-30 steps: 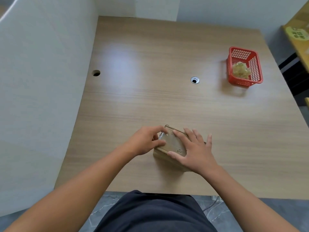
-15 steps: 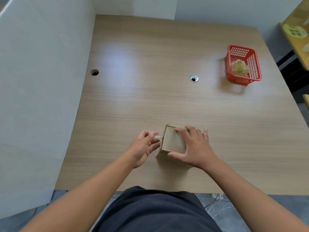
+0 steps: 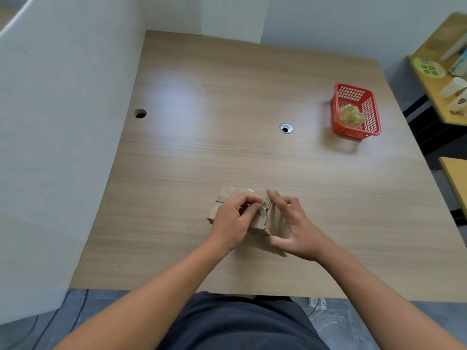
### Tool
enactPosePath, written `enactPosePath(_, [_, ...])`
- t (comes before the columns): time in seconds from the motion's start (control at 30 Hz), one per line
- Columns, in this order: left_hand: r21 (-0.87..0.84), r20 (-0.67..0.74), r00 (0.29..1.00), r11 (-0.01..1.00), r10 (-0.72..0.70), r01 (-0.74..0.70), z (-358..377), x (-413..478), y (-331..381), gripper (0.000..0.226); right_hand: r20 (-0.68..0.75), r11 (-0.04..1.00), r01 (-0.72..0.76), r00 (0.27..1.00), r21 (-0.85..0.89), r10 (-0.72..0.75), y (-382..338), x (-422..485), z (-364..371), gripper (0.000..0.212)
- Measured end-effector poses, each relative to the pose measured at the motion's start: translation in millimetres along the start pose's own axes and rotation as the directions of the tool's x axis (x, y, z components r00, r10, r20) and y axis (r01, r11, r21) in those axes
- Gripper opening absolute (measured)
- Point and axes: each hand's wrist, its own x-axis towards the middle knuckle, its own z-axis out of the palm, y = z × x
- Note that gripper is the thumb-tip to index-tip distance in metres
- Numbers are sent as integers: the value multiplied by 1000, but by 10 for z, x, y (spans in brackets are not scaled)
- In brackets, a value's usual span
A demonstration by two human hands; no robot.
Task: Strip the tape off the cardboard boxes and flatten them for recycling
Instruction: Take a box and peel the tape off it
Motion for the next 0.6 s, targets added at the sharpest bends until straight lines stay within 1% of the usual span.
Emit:
enactPosePath(0.07, [129,20,998,990,53,-55,132,7,49,9,-25,999,8,1000,44,-7,100,-42,-38,93])
enactPosePath(0.1, [137,42,998,989,46,-51,197,7,70,8,-67,997,15,998,79,-10,156,-69,-47,90])
enactPosePath(0.17, [179,148,989,983,23,-50,352,-11,84,7,-157,989,12,987,149,12,302,-146,-37,84])
enactPosePath(0.2, [240,201,979,968,25,-74,440,-32,85,6,-186,983,3,982,182,31,391,-190,-29,80])
enactPosePath(0.23, [302,246,969,949,17,-93,531,-57,80,6,-190,978,0,981,206,40,491,-231,-26,76])
enactPosePath(0.27, [350,273,962,932,-3,-96,618,-86,72,6,-164,975,2,986,224,36,594,-279,-29,73])
enactPosePath(0.33, [413,272,958,910,-85,-37,770,-122,89,9,-82,967,12,997,254,9,790,-354,-55,70])
enactPosePath(0.37, [388,243,958,921,-151,47,821,-117,107,12,-53,964,18,999,267,-4,872,-381,-68,67])
enactPosePath(0.4, [315,210,957,940,-202,130,853,-108,127,14,-40,961,29,999,273,-18,939,-400,-71,63])
enactPosePath(0.43, [236,185,956,954,-229,183,866,-95,136,15,-43,959,48,998,278,-38,992,-405,-72,59])
enactPosePath(0.47, [178,170,956,961,-240,210,859,-77,160,15,-55,957,77,996,279,-64,1031,-391,-72,57])
enactPosePath(0.57, [186,137,966,964,-218,191,828,-70,215,14,-70,963,119,992,240,-105,1094,-278,-93,54])
enactPosePath(0.6, [188,109,966,959,-234,211,828,-85,232,16,-68,968,121,992,221,-109,1096,-243,-100,54])
